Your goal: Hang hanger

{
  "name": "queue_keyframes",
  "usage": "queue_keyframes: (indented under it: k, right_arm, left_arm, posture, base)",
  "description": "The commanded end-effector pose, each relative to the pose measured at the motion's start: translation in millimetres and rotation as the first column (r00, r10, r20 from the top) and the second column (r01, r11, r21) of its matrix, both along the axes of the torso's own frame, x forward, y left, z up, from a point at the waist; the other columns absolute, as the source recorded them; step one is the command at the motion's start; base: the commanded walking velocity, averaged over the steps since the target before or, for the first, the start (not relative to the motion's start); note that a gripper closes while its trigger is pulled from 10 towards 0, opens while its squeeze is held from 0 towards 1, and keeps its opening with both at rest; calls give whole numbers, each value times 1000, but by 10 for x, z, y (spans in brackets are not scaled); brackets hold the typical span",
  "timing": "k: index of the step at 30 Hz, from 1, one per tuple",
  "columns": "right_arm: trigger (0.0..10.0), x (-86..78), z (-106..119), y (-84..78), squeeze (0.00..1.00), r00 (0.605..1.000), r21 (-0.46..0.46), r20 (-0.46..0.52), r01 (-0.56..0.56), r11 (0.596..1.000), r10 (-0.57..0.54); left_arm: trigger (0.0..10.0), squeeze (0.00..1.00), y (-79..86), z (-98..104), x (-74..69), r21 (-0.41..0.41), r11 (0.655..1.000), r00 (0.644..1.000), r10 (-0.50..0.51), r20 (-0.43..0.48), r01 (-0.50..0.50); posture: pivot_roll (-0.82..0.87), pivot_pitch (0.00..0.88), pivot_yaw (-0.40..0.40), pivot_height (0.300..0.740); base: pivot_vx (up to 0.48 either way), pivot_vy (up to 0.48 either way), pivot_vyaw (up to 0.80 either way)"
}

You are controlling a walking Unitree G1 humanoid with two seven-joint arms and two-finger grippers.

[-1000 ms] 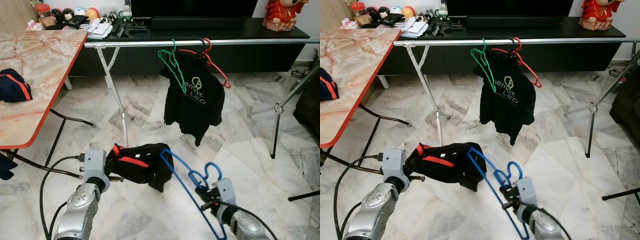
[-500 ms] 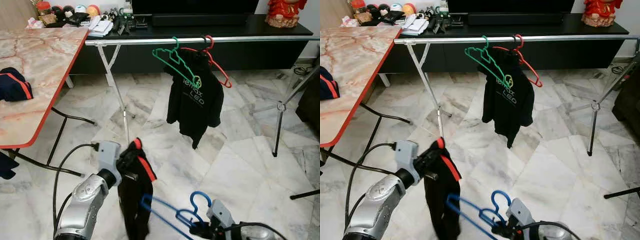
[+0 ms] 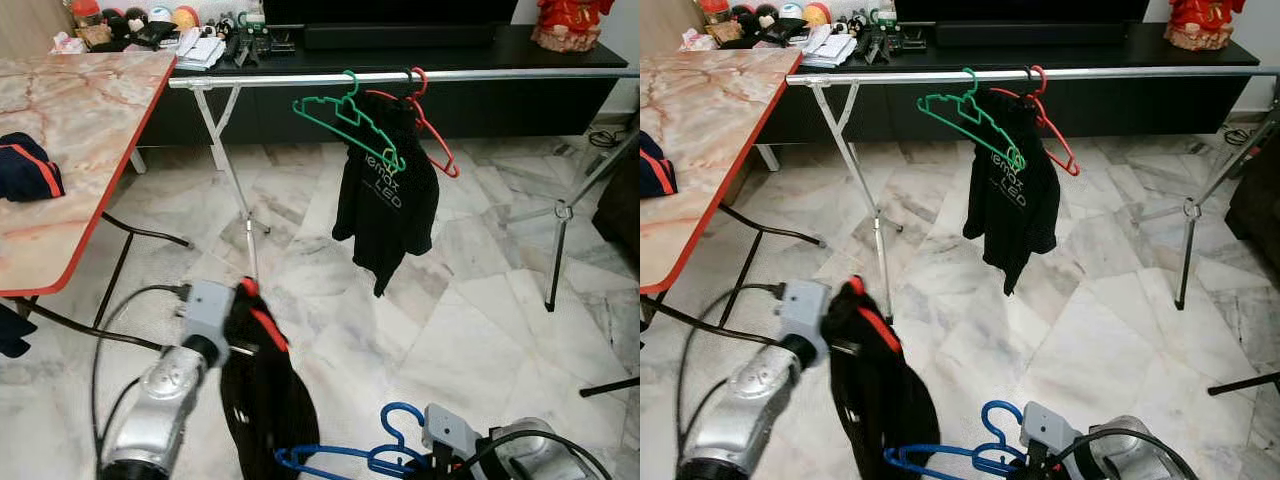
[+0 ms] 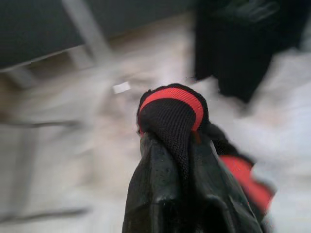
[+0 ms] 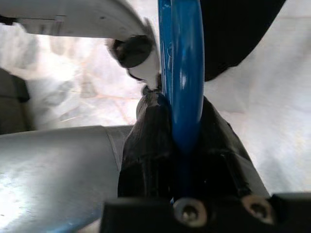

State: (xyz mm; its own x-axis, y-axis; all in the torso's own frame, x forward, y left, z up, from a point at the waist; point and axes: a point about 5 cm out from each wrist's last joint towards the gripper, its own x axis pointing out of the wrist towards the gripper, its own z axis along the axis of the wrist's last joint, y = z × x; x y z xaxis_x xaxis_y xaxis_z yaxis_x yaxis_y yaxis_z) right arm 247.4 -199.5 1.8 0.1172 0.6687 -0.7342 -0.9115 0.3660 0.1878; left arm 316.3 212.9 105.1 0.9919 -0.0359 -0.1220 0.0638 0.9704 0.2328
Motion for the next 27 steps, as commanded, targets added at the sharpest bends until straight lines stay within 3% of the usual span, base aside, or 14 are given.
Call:
queue_keyframes:
  k: [1, 9, 10, 11, 12, 16, 18, 19, 20, 21, 22, 23, 24, 27]
  right_arm:
    - [0, 11, 2, -33, 0, 1000, -28, 22, 19, 999, -18]
    - [0, 83, 15, -123, 0, 989, -66, 94, 118, 991, -111]
    - [0, 156, 21, -139, 0, 964, -56, 150, 229, 972, -219]
    - [0, 156, 21, -139, 0, 964, -56, 150, 229, 972, -219]
    - [0, 271, 24, -174, 0, 874, -18, 228, 444, 896, -429]
    - [0, 317, -30, -244, 0, 669, 57, 232, 716, 696, -706]
    - [0, 268, -110, -257, 0, 506, 116, 180, 840, 529, -843]
    - [0, 180, -209, -262, 0, 361, 142, 125, 915, 377, -924]
    - [0, 180, -209, -262, 0, 361, 142, 125, 915, 377, -924]
    - [0, 136, -252, -259, 0, 318, 140, 107, 933, 331, -942]
    - [0, 66, -317, -244, 0, 287, 123, 95, 947, 297, -953]
    - [2196, -12, -389, -227, 0, 251, 99, 90, 961, 259, -964]
    - [10000, -154, -506, -184, 0, 205, 60, 68, 976, 209, -976]
    - [10000, -368, -658, -157, 0, 192, -35, 72, 981, 190, -979]
  left_arm:
    - [0, 0, 129, -72, -35, 34, 996, 996, 78, -31, -77]
    - [0, 0, 175, -119, -66, 31, 989, 989, 146, -24, -146]
    - [0, 0, 131, -85, -66, -16, 991, 991, 136, 15, -135]
    - [0, 0, 131, -85, -66, -16, 991, 991, 136, 15, -135]
    - [0, 0, 38, -19, -84, -89, 991, 992, 105, 75, -99]
    - [0, 0, -79, 25, -137, -155, 986, 990, 82, 118, -63]
    - [0, 0, -150, 35, -182, -184, 982, 988, 75, 136, -49]
    - [0, 0, -210, 49, -223, -205, 978, 986, 70, 150, -38]
    - [0, 0, -210, 49, -223, -205, 978, 986, 70, 150, -38]
    - [392, 0, -231, 58, -238, -214, 976, 986, 68, 155, -33]
    - [4824, 0, -259, 74, -259, -223, 974, 984, 66, 162, -29]
    - [9412, 0, -290, 89, -285, -232, 973, 984, 63, 169, -22]
    - [10000, 0, -335, 118, -328, -243, 970, 982, 58, 178, -13]
    - [10000, 0, -364, 158, -374, -255, 967, 980, 49, 190, 1]
  posture:
    - [-13, 183, -5, 740]
    - [-15, 184, -6, 740]
    - [-17, 184, -8, 740]
    - [-17, 184, -8, 740]
    - [-23, 187, -7, 740]
    - [-22, 189, -2, 740]
    - [-23, 190, -2, 740]
    - [-19, 190, -1, 740]
    - [-19, 190, -1, 740]
    - [-19, 191, -2, 740]
    - [-15, 192, -2, 740]
    - [-9, 191, -1, 740]
    - [-5, 189, -1, 740]
    - [-2, 187, 1, 740]
  base:
    - [0, 0, 0]
    - [0, 0, 0]
    - [0, 0, 0]
    - [0, 0, 0]
    - [0, 0, 0]
    - [0, 0, 0]
    - [0, 0, 0]
    - [0, 0, 0]
    - [0, 0, 0]
    - [0, 0, 0]
    - [0, 0, 0]
    - [0, 0, 0]
    - [0, 0, 0]
    - [0, 0, 0]
